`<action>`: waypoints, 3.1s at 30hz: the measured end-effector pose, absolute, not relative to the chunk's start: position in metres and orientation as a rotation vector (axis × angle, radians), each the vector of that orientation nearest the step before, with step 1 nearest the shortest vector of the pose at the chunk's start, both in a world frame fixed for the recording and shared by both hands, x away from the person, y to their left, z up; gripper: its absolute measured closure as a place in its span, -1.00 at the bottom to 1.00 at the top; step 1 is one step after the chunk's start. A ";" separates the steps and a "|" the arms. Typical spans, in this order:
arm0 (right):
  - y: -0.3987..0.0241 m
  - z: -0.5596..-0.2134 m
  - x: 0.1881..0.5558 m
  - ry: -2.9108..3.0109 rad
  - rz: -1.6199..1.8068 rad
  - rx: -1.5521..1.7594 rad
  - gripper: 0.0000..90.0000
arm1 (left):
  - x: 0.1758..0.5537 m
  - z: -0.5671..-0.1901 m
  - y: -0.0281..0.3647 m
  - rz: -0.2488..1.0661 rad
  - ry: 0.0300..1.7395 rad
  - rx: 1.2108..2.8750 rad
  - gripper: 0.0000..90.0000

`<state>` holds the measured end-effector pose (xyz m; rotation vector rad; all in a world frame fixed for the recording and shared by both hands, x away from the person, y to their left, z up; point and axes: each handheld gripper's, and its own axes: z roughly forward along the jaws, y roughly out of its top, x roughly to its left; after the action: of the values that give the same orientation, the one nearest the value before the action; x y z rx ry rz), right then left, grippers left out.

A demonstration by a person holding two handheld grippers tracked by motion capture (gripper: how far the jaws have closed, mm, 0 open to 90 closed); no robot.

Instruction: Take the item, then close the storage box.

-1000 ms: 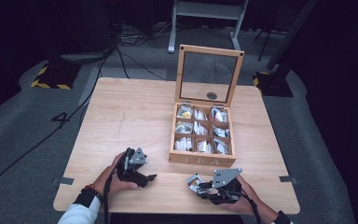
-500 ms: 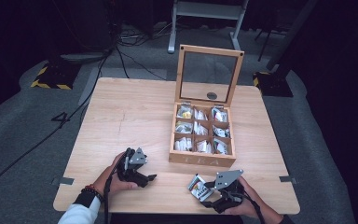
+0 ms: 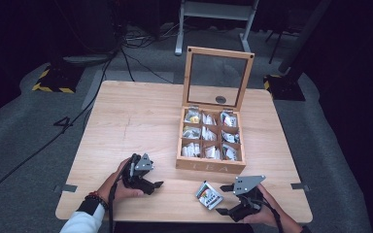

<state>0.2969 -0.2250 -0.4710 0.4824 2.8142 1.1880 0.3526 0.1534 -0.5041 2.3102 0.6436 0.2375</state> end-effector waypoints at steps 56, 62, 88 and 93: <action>-0.317 -0.413 0.363 2.277 1.291 0.832 -0.25 | 0.370 -0.483 0.152 0.273 0.705 2.295 -0.53; -0.321 -0.413 0.378 2.267 1.271 0.879 -0.24 | 0.378 -0.469 0.159 0.296 0.727 2.223 -0.52; -0.327 -0.398 0.461 2.206 1.202 1.035 -0.23 | 0.474 -0.431 0.125 0.317 0.759 2.077 -0.51; -0.318 -0.397 0.485 2.195 1.198 1.074 -0.22 | 0.496 -0.424 0.115 0.320 0.764 2.045 -0.51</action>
<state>0.4847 -0.3179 -0.3971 1.0743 2.1947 1.1982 0.4963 0.1149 -0.4243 2.0445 0.7642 0.3203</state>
